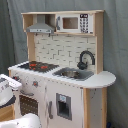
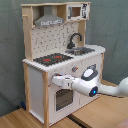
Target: Play with the kitchen
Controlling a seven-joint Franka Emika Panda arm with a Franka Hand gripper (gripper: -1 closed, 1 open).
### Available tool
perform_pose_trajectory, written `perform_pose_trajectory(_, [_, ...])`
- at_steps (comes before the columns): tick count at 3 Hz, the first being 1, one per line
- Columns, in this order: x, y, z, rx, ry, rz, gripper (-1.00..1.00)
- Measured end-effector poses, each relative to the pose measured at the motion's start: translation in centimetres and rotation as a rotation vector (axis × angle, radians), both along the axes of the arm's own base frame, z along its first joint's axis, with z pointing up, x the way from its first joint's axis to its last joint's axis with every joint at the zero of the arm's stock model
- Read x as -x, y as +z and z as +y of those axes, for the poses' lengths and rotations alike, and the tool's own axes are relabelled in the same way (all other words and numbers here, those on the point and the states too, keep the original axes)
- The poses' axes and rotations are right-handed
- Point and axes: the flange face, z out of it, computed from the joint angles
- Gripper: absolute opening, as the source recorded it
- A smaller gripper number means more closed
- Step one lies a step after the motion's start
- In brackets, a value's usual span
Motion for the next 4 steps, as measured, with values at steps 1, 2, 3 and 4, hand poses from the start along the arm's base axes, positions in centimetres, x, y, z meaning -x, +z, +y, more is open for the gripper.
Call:
perform_pose_trajectory(1, [0.00, -0.01, 0.00, -0.107, 0.004, 0.008, -1.00])
perform_pose_trajectory(2, [0.01, 0.05, 0.00, -0.221, 0.007, 0.020, -1.00])
perform_pose_trajectory(3, [0.01, 0.08, 0.01, -0.339, 0.011, 0.030, -1.00])
perform_pose_trajectory(4, [0.02, 0.08, 0.01, -0.439, 0.015, 0.037, -1.00])
